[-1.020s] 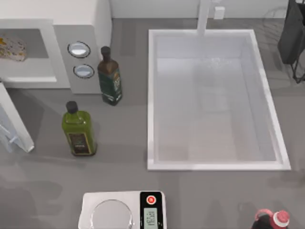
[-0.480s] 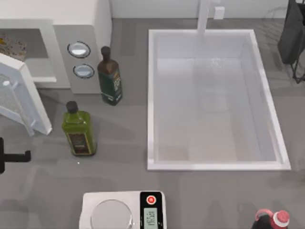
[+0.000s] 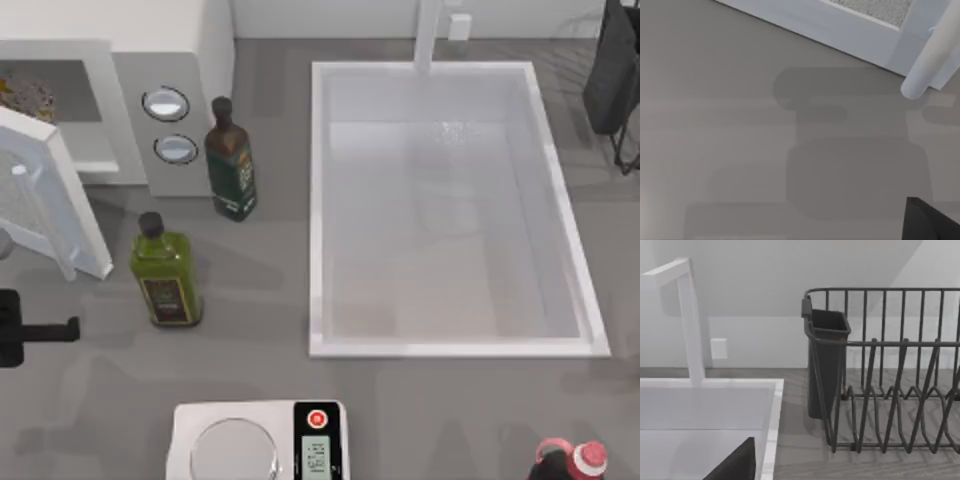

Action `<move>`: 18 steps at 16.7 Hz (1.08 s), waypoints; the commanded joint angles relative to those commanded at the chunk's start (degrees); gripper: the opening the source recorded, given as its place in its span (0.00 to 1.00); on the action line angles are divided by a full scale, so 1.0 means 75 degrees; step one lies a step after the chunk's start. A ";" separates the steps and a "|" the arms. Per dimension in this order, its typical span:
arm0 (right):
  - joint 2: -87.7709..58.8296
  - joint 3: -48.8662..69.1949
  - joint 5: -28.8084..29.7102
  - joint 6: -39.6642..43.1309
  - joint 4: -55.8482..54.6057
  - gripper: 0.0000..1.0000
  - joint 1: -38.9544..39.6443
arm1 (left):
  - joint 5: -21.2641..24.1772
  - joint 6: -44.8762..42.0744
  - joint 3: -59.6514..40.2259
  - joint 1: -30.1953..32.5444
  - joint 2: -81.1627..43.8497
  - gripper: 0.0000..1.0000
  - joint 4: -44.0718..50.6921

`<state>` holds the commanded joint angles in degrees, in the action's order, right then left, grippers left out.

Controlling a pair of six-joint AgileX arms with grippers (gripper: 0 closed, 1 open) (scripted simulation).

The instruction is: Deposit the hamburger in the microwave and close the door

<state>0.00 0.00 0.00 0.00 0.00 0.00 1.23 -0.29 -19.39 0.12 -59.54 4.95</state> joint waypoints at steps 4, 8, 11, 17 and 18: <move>0.0000 0.0000 0.0000 0.0000 0.0000 1.00 0.0000 | -0.0284 0.0091 -0.0129 0.0348 -0.0269 0.00 -0.0355; 0.0000 0.0000 0.0000 0.0000 0.0000 1.00 0.0000 | -0.0335 0.0136 -0.0415 0.0455 -0.0744 0.00 -0.0790; 0.0000 0.0000 0.0000 0.0000 0.0000 1.00 0.0000 | -0.0281 0.0095 -0.0757 0.0401 -0.1380 0.00 -0.1103; 0.0000 0.0000 0.0000 0.0000 0.0000 1.00 0.0000 | -0.0065 0.0038 -0.1741 0.0143 -0.3110 0.00 -0.1524; 0.0000 0.0000 0.0000 0.0000 0.0000 1.00 0.0000 | -0.0027 0.0045 -0.1935 0.0107 -0.3413 0.00 -0.1579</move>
<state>0.00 0.00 0.00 0.00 0.00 0.00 1.03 0.05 -33.90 0.93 -85.14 -6.89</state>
